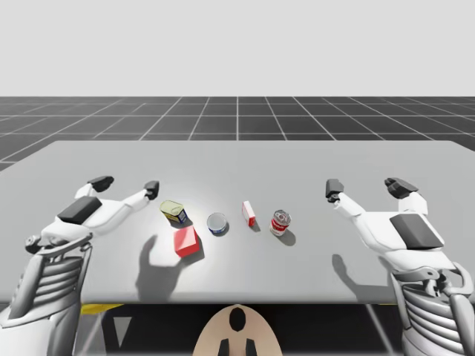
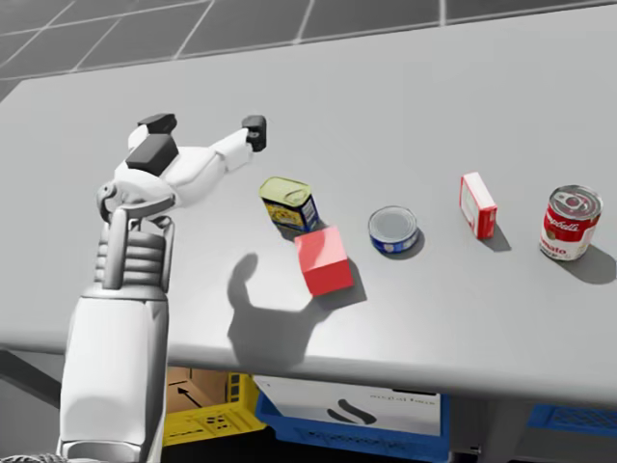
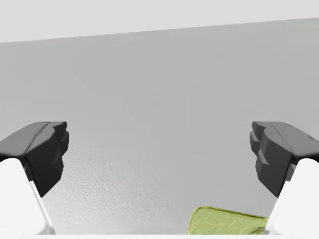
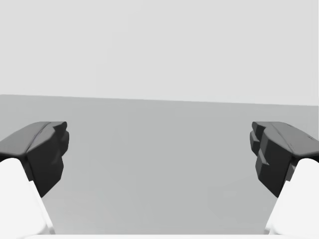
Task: Find the red cube and pick it up.
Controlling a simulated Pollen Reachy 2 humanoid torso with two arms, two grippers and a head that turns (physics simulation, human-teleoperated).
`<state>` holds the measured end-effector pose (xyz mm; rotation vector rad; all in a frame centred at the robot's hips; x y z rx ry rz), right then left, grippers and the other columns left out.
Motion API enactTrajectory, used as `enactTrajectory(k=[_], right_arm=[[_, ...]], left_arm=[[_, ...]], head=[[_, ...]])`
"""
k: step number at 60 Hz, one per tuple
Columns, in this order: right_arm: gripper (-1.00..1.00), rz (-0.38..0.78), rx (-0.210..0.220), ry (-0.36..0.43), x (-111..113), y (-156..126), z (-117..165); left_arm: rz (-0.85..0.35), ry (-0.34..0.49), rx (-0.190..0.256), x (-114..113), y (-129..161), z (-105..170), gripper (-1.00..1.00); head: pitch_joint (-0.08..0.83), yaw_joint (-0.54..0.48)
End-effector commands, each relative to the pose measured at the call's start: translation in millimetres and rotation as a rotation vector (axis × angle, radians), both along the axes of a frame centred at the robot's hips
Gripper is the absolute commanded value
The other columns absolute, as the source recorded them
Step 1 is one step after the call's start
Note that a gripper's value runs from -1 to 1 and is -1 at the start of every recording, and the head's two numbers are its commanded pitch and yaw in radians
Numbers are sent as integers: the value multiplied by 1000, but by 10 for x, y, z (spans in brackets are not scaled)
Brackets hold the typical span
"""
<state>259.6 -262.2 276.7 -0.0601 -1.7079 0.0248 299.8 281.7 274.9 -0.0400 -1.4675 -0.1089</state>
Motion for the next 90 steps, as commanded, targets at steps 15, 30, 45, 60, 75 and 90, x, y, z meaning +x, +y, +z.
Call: enactTrajectory(k=[15, 30, 45, 60, 75, 90], right_arm=[[-1000, 3, -1, 8, 5, 4, -11], [-1000, 4, -1, 8, 9, 4, -14], [-1000, 7, 0, 9, 8, 1, -16], [-1000, 11, 1, 9, 4, -5, -16], [-1000, 15, 3, 8, 1, -5, -12], [-1000, 19, 5, 8, -6, -9, -10]], left_arm=[[-427, 148, 0, -506, 203, -91, -1000], [-603, 181, 4, -608, 323, -467, -1000], [-726, 241, 50, -576, 266, -850, -1000], [-783, 314, 63, -450, 71, -1052, -1000], [-804, 345, 73, -292, -128, -1138, -1000], [-801, 355, 91, -153, -248, -1167, -1000]], head=[[703, 317], [708, 318], [713, 322], [720, 315], [727, 304], [737, 280]])
